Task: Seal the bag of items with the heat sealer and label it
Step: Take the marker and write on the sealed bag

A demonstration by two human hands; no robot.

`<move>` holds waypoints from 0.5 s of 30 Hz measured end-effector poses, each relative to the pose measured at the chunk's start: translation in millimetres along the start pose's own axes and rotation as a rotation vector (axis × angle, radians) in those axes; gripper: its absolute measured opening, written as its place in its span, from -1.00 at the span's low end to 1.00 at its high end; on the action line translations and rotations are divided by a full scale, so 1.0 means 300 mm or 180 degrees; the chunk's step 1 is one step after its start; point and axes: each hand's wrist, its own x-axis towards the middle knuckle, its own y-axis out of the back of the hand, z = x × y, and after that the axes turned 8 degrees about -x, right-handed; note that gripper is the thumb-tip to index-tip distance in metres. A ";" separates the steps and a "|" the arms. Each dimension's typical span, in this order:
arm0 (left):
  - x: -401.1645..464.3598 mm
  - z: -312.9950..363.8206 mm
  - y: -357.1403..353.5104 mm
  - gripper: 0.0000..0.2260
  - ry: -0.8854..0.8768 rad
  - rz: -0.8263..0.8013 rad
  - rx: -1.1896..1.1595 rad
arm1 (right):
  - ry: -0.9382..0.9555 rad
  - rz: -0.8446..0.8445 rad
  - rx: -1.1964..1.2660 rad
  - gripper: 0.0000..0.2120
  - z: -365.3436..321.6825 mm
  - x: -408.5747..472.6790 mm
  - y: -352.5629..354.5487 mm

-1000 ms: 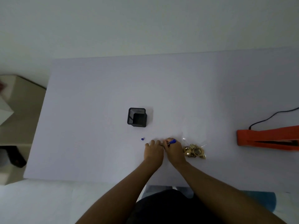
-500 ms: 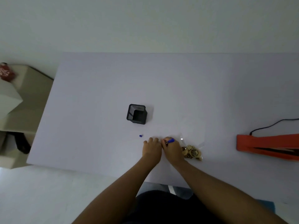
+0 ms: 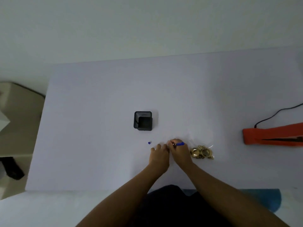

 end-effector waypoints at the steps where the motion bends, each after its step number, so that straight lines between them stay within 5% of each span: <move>1: -0.001 -0.007 -0.001 -0.46 -0.0062 0.0015 0.0038 | -0.0046 0.0055 0.0019 -0.80 -0.007 -0.006 -0.005; 11: 0.003 -0.040 0.019 -0.47 -0.0297 0.0021 0.0112 | -0.0218 0.0392 0.0397 -0.80 -0.042 -0.045 -0.045; 15: 0.001 -0.067 0.038 -0.65 -0.0427 0.0211 0.0086 | -0.0414 0.0539 0.0552 -0.81 -0.034 -0.059 -0.067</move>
